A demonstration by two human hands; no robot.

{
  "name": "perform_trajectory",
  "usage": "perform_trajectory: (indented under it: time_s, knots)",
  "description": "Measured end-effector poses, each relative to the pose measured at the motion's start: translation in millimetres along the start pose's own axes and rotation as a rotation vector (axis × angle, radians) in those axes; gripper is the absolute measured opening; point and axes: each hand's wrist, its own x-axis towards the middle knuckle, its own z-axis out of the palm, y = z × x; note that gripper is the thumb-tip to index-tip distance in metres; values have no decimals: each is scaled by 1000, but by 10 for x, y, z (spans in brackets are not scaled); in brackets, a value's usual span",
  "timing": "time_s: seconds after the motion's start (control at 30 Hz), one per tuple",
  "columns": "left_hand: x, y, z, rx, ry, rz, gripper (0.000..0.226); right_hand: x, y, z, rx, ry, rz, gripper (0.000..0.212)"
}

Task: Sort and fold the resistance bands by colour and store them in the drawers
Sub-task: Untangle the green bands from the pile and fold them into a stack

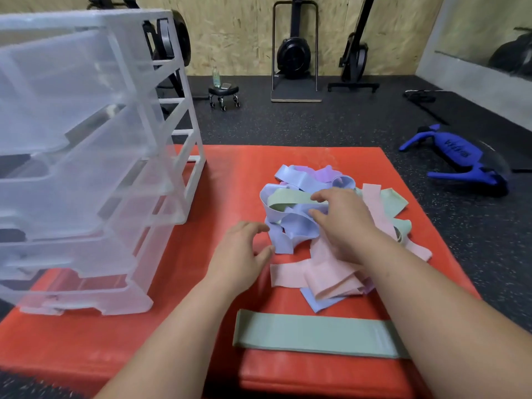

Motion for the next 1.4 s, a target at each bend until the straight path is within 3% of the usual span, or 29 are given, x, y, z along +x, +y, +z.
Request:
perform_trajectory:
  time_s: [0.13,0.23,0.37,0.57,0.83,1.0,1.13,1.2,1.33,1.4]
  knots:
    - [130,-49,52,-37,23,-21,37,415,-24,182,-221,-116,79,40]
    - [205,-57,97,-69,41,-24,36,609,-7,226,-353,-75,185,28]
    - [238,-23,143,-82,34,-28,34,646,119,206,-364,-133,357,34]
    - [187,91,108,-97,22,-24,32,490,209,103,-95,61,237,37]
    - [69,306,-82,-253,93,8,32,-104,-153,-471,669,197,51,41]
    - [-35,605,-213,-559,-8,-31,21,-753,-437,-443,878,112,34,36]
    - [-143,675,-215,-803,-116,-157,24,-1006,-536,-245,941,-165,0,30]
    - [-161,584,-212,-839,-93,-237,23,-1030,-538,-181,912,-223,-31,30]
    - [-171,433,-330,-878,-77,-303,22,-958,-463,-160,575,39,6,33]
    - [-182,377,-392,-871,-88,-286,22,-947,-441,-182,465,67,-64,32]
